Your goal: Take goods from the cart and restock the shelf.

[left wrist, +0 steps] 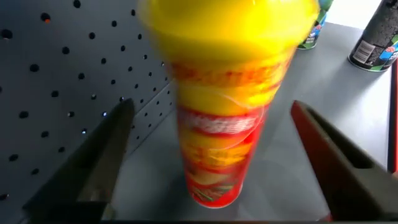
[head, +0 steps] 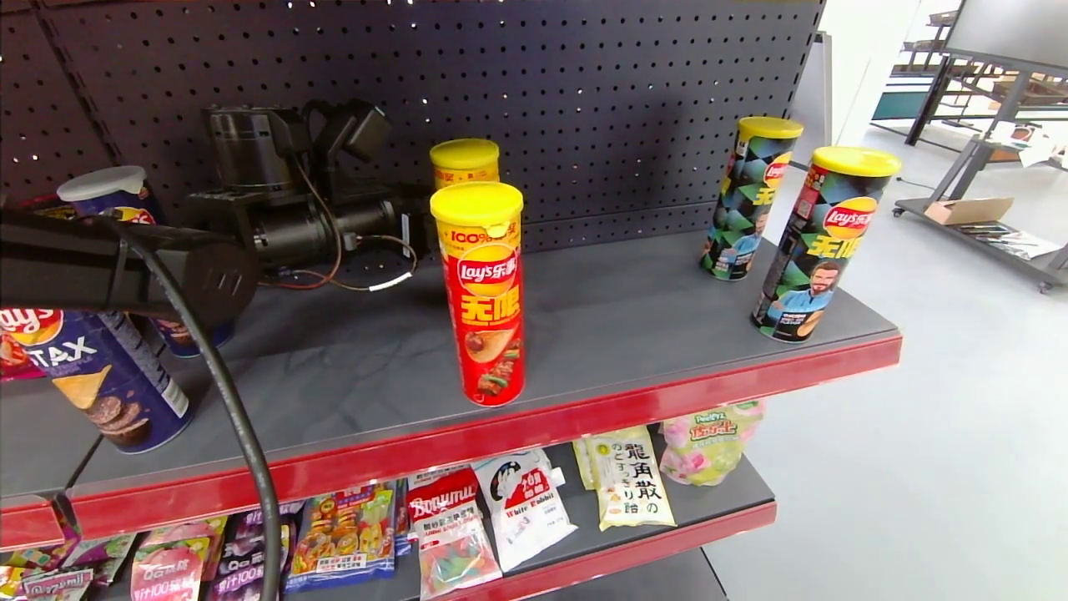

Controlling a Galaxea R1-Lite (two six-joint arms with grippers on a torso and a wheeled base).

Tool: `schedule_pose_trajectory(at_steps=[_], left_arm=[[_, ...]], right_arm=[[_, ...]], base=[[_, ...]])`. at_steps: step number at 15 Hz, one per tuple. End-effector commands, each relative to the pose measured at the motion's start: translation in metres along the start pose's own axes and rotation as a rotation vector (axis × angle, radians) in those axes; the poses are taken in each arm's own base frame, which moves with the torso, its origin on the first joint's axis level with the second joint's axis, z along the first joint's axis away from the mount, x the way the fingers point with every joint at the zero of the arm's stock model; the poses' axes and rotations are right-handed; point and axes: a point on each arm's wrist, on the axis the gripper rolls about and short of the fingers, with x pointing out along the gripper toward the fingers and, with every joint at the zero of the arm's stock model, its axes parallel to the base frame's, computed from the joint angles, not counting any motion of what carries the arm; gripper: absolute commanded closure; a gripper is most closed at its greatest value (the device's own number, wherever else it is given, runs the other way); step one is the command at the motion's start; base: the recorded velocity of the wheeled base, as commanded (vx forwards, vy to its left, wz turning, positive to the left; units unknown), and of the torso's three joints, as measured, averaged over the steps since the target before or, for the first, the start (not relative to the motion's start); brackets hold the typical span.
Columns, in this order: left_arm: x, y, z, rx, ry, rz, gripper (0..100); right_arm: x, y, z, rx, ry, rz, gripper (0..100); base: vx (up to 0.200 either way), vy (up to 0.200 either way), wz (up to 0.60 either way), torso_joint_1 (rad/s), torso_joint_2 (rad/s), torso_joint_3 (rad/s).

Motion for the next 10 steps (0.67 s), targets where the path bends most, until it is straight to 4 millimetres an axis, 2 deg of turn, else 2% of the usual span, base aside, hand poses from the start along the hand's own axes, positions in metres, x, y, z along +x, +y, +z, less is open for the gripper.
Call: schedule_pose_trajectory(at_steps=[1,3,6,10], left_arm=[[-0.002,-0.001,0.002,0.001,-0.003,0.001,0],[-0.008,-0.002,0.003,-0.004,0.001,0.008,0],[-0.027,0.001,-0.008,-0.018,0.040,0.046,0],[-0.073,-0.014,-0.019,-0.055,0.102,0.078,0]], right_arm=[[0.000,0.000,0.000,-0.002,0.000,0.001,0],[0.000,0.000,0.000,0.000,0.000,0.001,0],[0.000,0.000,0.000,0.000,0.002,0.001,0],[0.000,0.000,0.000,-0.002,0.002,0.001,0]], base=[[0.000,0.000,0.00,0.000,0.00,0.000],[0.000,0.000,0.00,0.000,0.00,0.000],[0.000,0.000,0.00,0.000,0.00,0.000],[0.000,0.000,0.00,0.000,0.00,0.000]])
